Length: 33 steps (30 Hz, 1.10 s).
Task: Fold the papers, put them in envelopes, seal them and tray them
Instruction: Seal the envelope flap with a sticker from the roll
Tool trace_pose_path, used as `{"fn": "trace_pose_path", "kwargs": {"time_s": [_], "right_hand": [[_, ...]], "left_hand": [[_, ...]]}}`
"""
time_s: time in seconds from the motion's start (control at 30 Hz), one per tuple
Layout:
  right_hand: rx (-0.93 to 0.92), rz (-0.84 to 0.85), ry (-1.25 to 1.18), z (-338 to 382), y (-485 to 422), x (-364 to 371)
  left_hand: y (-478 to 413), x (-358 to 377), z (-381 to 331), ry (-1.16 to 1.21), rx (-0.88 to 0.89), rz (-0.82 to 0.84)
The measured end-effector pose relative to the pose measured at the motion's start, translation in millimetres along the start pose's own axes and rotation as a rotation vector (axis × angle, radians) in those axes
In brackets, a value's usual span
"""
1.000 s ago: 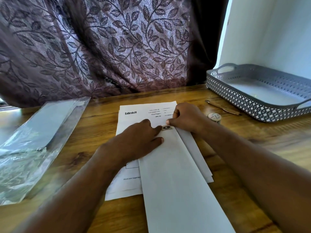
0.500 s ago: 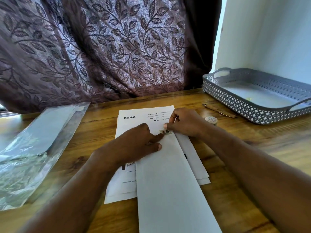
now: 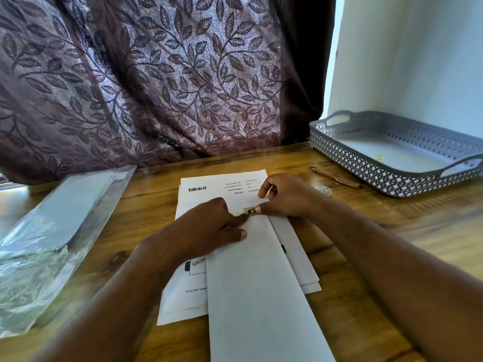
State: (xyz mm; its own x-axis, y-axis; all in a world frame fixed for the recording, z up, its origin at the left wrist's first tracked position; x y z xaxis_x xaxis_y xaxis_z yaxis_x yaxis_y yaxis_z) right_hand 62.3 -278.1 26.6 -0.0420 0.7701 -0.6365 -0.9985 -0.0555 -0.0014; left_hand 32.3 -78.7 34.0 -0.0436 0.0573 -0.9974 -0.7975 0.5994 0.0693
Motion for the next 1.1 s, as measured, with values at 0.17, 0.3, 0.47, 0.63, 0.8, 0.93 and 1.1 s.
{"fn": "trace_pose_path", "kwargs": {"time_s": [0.17, 0.3, 0.47, 0.63, 0.8, 0.93, 1.1], "right_hand": [[0.025, 0.022, -0.087, 0, 3, -2], [0.016, 0.039, -0.112, 2, 7, -4], [-0.033, 0.04, -0.044, 2, 6, 1], [-0.071, 0.054, 0.022, 1, 8, 0], [-0.077, -0.011, -0.13, 3, 7, -1], [-0.052, 0.049, -0.414, 11, 12, -6], [0.068, 0.229, -0.515, 19, 18, -2]], "left_hand": [[1, 3, 11, -0.006, -0.015, -0.084], [8, 7, 35, 0.026, -0.106, -0.268], [13, 6, 50, 0.01, -0.31, -0.254], [10, 8, 49, 0.101, -0.387, -0.189], [9, 10, 53, 0.53, -0.438, -0.302], [12, 0, 51, 0.848, -0.496, -0.359], [22, -8, 53, 0.978, -0.499, -0.498]]}}
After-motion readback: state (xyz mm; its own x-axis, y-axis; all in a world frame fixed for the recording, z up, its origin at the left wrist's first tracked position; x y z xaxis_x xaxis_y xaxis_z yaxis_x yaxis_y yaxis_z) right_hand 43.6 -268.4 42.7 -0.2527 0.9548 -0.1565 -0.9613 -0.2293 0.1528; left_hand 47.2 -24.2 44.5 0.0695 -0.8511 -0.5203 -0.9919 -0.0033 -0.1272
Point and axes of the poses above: each hand's wrist, its own y-axis away from the middle knuckle, its own x-axis out of the palm, z = x × y, the point moved 1 cm from there along -y, towards the middle knuckle, and after that the axes turned 11 degrees about -y, right-handed, at the moved point
